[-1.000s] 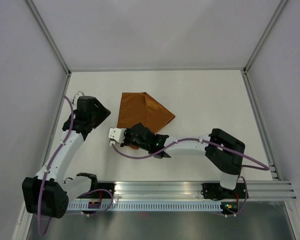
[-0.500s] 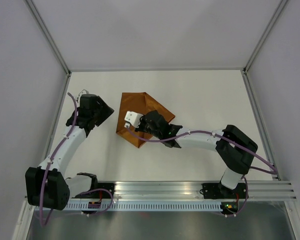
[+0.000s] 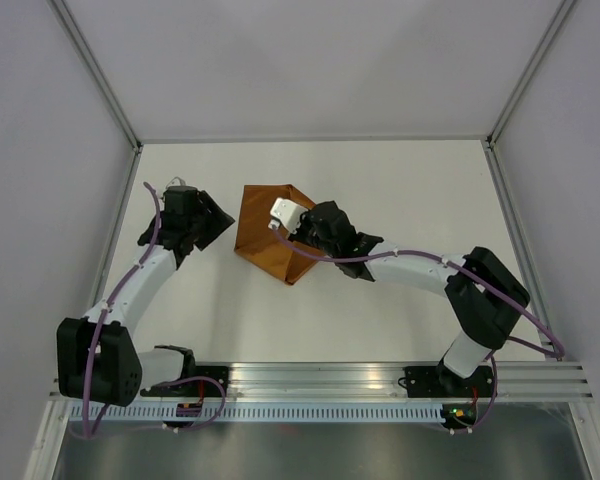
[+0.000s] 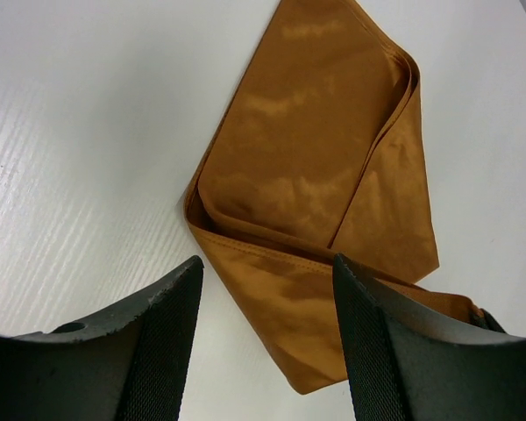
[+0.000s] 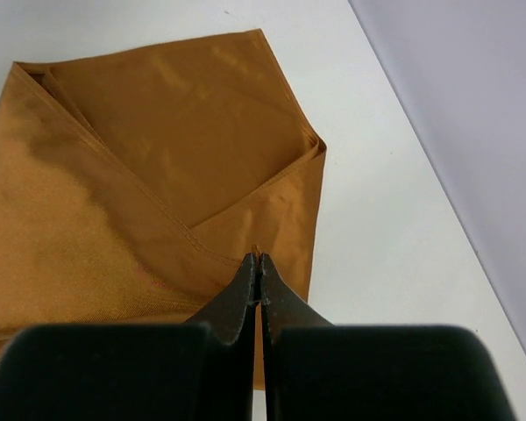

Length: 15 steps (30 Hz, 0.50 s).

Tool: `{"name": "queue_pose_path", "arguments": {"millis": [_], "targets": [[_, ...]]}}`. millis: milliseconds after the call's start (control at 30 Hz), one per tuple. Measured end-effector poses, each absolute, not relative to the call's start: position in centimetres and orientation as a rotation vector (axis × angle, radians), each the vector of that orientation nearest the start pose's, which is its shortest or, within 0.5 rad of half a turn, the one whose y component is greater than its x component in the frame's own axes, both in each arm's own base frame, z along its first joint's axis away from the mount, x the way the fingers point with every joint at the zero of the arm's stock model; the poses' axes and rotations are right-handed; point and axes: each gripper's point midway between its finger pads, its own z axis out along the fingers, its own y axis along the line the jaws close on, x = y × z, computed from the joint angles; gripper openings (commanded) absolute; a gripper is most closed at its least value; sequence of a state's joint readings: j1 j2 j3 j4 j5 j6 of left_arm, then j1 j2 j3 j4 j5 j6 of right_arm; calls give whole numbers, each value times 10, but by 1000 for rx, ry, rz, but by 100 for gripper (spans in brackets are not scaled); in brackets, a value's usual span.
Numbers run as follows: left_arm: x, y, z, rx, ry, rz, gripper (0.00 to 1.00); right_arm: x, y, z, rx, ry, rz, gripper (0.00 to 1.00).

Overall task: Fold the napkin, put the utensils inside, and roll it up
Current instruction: Fold the napkin at the center of the board.

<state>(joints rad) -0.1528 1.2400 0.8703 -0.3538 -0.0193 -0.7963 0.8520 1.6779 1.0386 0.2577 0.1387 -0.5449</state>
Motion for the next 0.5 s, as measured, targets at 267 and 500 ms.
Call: {"name": "queue_pose_path", "arguments": {"millis": [267, 500], "targets": [[347, -85, 141, -727, 2225, -492, 66, 374, 327, 153, -1154, 1576, 44, 0], [347, -104, 133, -614, 2274, -515, 63, 384, 314, 153, -1130, 1594, 26, 0]]}}
